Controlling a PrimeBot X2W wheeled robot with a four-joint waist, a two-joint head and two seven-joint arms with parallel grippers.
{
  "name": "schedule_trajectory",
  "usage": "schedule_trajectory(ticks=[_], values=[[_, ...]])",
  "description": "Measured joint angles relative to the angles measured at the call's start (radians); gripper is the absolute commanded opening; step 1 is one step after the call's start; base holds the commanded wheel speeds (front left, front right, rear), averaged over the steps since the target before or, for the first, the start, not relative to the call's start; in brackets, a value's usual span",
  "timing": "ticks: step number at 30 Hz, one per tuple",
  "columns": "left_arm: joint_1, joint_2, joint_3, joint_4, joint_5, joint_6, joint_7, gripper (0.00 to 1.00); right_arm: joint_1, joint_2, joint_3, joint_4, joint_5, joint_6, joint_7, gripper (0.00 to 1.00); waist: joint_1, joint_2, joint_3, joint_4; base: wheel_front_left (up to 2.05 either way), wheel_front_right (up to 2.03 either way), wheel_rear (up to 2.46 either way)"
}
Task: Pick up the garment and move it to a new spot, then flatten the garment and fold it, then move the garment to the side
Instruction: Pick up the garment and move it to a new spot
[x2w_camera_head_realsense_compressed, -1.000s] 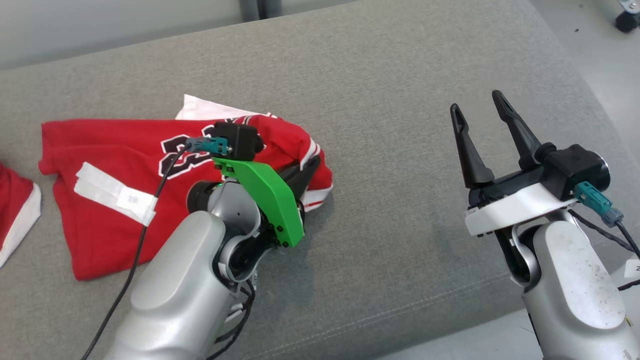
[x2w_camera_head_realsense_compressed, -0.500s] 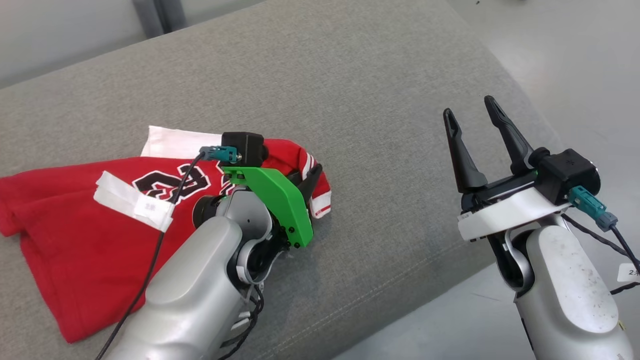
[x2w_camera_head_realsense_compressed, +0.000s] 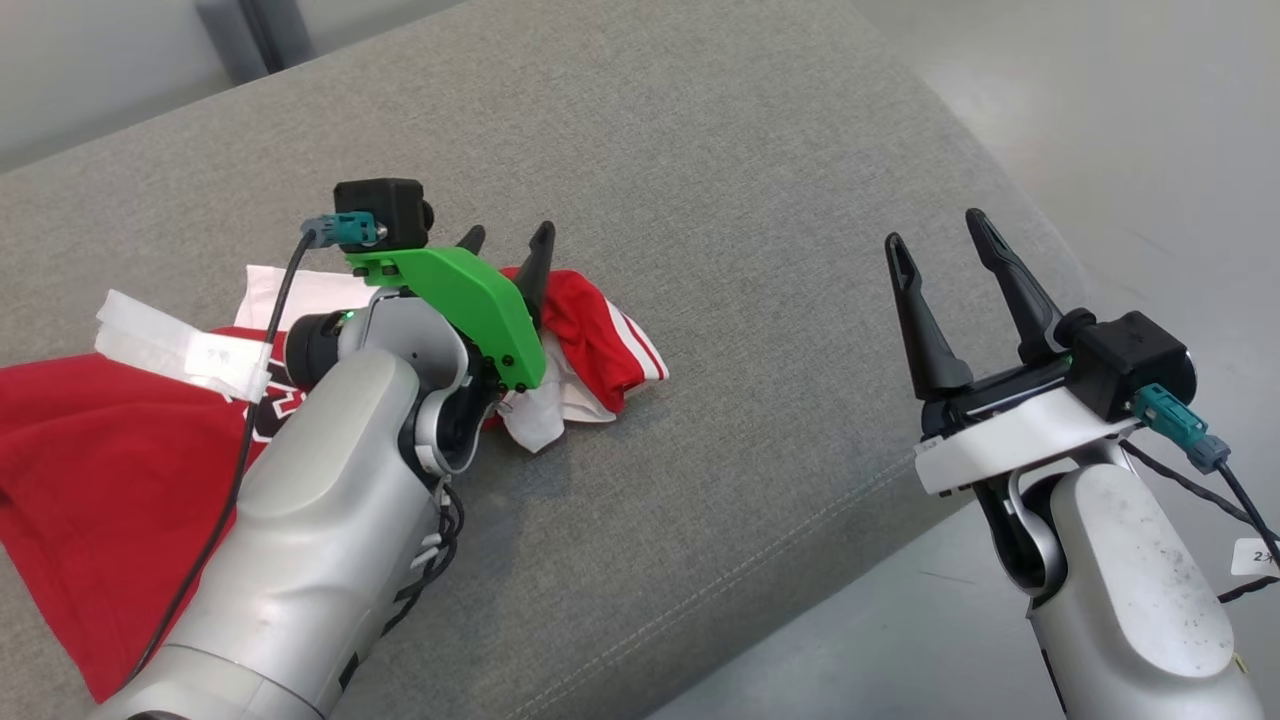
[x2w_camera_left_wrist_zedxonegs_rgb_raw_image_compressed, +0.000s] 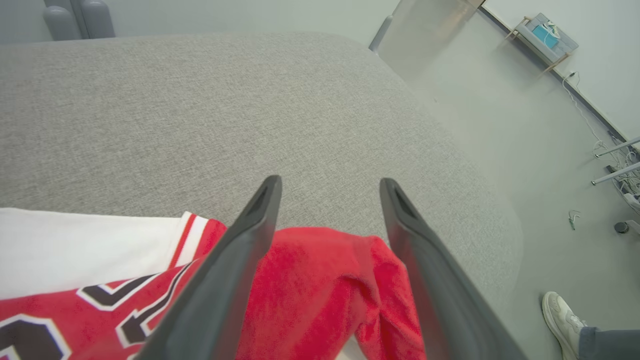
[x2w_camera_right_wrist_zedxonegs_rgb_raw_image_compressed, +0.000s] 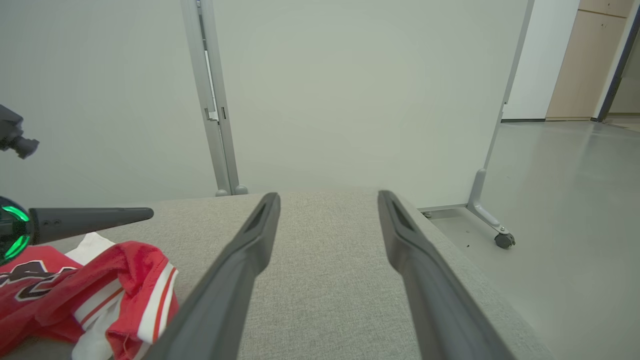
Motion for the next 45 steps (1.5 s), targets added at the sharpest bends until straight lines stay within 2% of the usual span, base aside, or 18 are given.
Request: schedule_trajectory(ticks=[5, 9, 17, 20, 24, 25, 29, 36, 45], values=[[-0.014, 0.001, -0.005, 0.051, 0.022, 0.0, -0.033, 1.0, 0.008, 0.0, 0.0, 0.0, 0.0, 0.0, 0.0, 1.0, 0.0, 0.0, -0.006, 0.027, 0.0, 0.0, 0.0], [-0.014, 0.0, -0.055, 0.014, 0.011, 0.0, -0.061, 1.0, 0.012, 0.0, 0.0, -0.003, -0.001, 0.0, 0.0, 1.0, 0.0, 0.0, -0.01, 0.055, 0.0, 0.0, 0.0], [-0.01, 0.0, -0.074, -0.053, -0.02, 0.0, -0.164, 1.0, 0.068, -0.001, 0.002, -0.022, -0.008, 0.0, 0.0, 1.0, 0.0, 0.0, -0.032, 0.127, 0.0, 0.0, 0.0], [0.021, 0.0, -0.078, -0.053, -0.01, 0.0, -0.196, 1.0, 0.112, -0.001, 0.045, -0.013, -0.008, 0.0, 0.0, 1.0, 0.0, 0.0, -0.042, 0.162, 0.0, 0.0, 0.0], [0.073, 0.0, -0.082, -0.04, 0.014, 0.0, -0.226, 1.0, 0.151, -0.001, 0.108, 0.018, -0.006, 0.0, 0.0, 1.0, 0.0, -0.0001, -0.051, 0.201, 0.0, 0.0, 0.0], [0.106, 0.007, -0.084, -0.038, 0.031, 0.0, -0.245, 1.0, 0.164, -0.005, 0.138, 0.041, -0.006, 0.0, 0.0, 1.0, 0.0, 0.0, -0.057, 0.227, 0.0, 0.0, 0.0], [0.153, 0.017, -0.09, -0.043, 0.047, 0.0, -0.281, 1.0, 0.168, -0.015, 0.168, 0.098, -0.008, 0.0, 0.0, 1.0, 0.0, 0.0, -0.064, 0.282, 0.0, 0.0, 0.0], [0.198, 0.058, -0.104, -0.066, 0.119, 0.0, -0.313, 1.0, 0.147, -0.03, 0.144, 0.2, -0.02, 0.001, 0.0, 1.0, 0.0, 0.0, -0.069, 0.381, 0.0, 0.0, 0.0], [0.311, 0.106, -0.03, -0.103, 0.172, 0.0, -0.331, 1.0, 0.093, -0.035, 0.104, 0.291, -0.023, 0.001, 0.0, 1.0, 0.0, 0.0, -0.063, 0.51, 0.0, 0.0, 0.0]])
